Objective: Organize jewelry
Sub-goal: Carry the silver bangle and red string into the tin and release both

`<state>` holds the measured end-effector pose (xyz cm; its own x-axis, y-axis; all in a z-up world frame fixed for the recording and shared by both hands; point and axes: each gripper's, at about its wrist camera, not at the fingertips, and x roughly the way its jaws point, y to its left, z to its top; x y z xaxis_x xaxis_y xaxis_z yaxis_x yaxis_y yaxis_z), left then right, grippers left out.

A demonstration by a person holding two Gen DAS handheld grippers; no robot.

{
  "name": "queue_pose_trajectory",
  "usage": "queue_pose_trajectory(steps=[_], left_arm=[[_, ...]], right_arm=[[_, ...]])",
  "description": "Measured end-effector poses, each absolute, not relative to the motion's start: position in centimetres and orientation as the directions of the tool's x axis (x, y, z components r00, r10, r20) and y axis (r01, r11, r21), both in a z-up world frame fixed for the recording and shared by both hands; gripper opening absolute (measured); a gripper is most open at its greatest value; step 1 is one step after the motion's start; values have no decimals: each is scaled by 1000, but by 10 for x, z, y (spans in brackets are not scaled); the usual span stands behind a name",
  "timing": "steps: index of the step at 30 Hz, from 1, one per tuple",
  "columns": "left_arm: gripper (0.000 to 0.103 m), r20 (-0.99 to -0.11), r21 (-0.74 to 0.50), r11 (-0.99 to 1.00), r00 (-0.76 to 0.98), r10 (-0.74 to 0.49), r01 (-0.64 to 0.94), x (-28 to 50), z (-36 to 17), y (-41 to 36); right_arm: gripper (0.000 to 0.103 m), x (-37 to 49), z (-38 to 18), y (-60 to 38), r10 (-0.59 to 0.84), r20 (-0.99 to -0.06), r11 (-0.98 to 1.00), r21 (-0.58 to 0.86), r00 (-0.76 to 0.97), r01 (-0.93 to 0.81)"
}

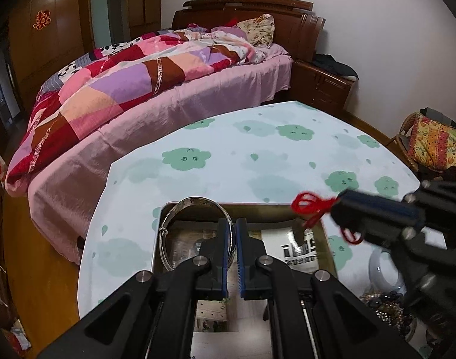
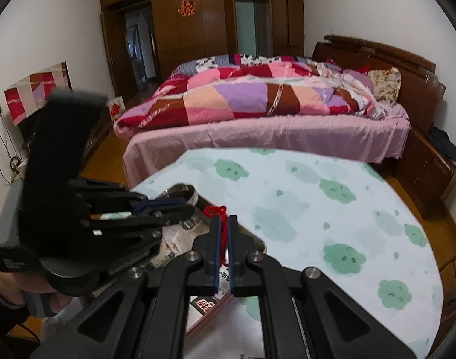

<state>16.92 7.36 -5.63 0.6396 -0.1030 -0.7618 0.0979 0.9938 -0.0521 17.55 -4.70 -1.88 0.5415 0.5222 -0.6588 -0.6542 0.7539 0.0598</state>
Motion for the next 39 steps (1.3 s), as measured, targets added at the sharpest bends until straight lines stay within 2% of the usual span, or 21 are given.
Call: queue_pose_trajectory(steps=[8,12,14,15,16,18,20,22,23,30,39], left_arm=[[5,-781,-52,993,616,-104,103,176,-65,74],[8,-766,-32,994,636,-94,108,174,-59,72],[10,-764,-22,994,639,-88,110,173,-57,72],[12,-763,-17,994,641,-80,104,173,-56,72],[15,-762,-20,995,643,-79,99,172,-56,74],[22,-758,-28,996,648,-77,86,170,-53,77],[34,-750,-30,997,658,-69,71,168,-51,80],[52,-739,-36,998,671,-61,51,164,-49,83],[54,-733,-42,998,677,-62,46,163,-48,84],[55,-728,-46,998,683,-59,36,151,-47,77],[55,-706,-5,999,708,-34,43,108,-41,55]], right_arm=[[5,184,-44,-41,457,-711,773,22,534,-634],[9,186,-49,-43,435,-714,786,4,549,-618],[22,187,-50,-44,434,-712,788,3,552,-615],[36,188,-49,-45,434,-710,791,6,554,-612],[45,187,-48,-46,434,-706,795,7,560,-607],[47,186,-46,-49,437,-697,799,11,568,-602],[47,185,-44,-54,434,-694,807,15,574,-591],[51,186,-43,-59,432,-692,814,24,578,-580],[51,186,-43,-61,431,-693,818,28,579,-575],[51,183,-42,-72,426,-695,823,31,579,-568],[57,155,-39,-128,389,-695,852,21,605,-524]])
